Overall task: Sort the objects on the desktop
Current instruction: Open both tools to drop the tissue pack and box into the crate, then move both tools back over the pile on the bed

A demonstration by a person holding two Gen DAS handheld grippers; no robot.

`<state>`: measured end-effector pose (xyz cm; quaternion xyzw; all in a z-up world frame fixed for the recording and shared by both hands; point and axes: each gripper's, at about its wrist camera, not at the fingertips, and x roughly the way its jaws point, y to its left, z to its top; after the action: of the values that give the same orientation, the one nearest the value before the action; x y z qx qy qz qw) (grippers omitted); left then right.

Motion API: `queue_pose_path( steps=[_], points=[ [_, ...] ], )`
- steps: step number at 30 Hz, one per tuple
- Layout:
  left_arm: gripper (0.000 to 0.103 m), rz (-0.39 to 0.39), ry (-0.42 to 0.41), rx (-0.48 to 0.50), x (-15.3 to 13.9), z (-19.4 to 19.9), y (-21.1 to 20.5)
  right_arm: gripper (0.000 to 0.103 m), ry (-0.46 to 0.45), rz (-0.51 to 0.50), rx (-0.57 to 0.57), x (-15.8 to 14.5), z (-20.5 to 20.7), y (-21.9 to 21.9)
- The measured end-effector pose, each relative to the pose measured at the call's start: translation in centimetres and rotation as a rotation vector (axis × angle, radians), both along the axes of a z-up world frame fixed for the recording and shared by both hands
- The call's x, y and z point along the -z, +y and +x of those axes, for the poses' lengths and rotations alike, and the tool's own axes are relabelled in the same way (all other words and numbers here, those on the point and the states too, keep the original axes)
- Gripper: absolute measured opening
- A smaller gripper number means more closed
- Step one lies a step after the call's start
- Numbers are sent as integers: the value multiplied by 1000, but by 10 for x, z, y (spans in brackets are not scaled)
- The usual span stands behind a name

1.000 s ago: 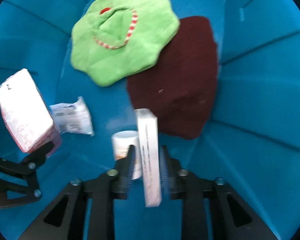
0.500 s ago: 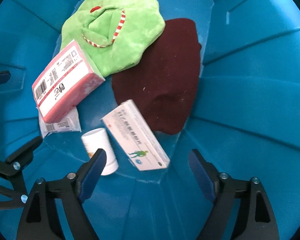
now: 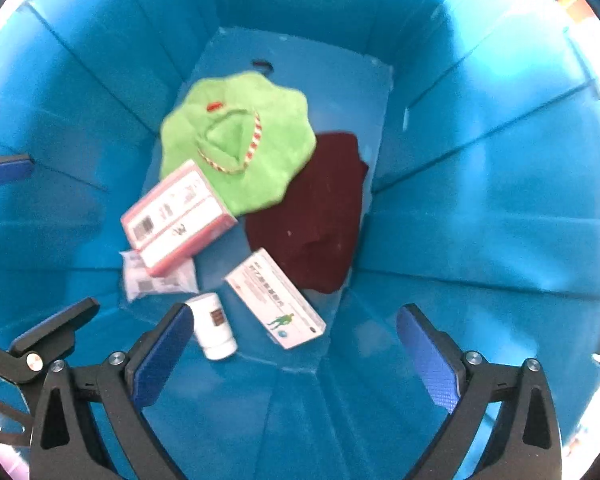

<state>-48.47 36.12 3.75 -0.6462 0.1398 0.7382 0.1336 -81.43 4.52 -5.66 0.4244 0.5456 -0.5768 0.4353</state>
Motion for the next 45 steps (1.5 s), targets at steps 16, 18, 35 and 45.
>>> queue_pose_path(
  steps=[16, 18, 35, 45],
  points=[
    [103, 33, 253, -103, -96, 58, -99, 103, 9, -218, -297, -79, 130, -10],
    [103, 25, 270, -136, -99, 68, -121, 103, 6, -231, -333, -81, 155, -12],
    [103, -52, 290, -442, -59, 185, -332, 103, -48, -217, -435, -29, 363, -38],
    [103, -144, 306, -642, 0, 260, -473, 103, -115, -169, -155, 28, 403, -82]
  ],
)
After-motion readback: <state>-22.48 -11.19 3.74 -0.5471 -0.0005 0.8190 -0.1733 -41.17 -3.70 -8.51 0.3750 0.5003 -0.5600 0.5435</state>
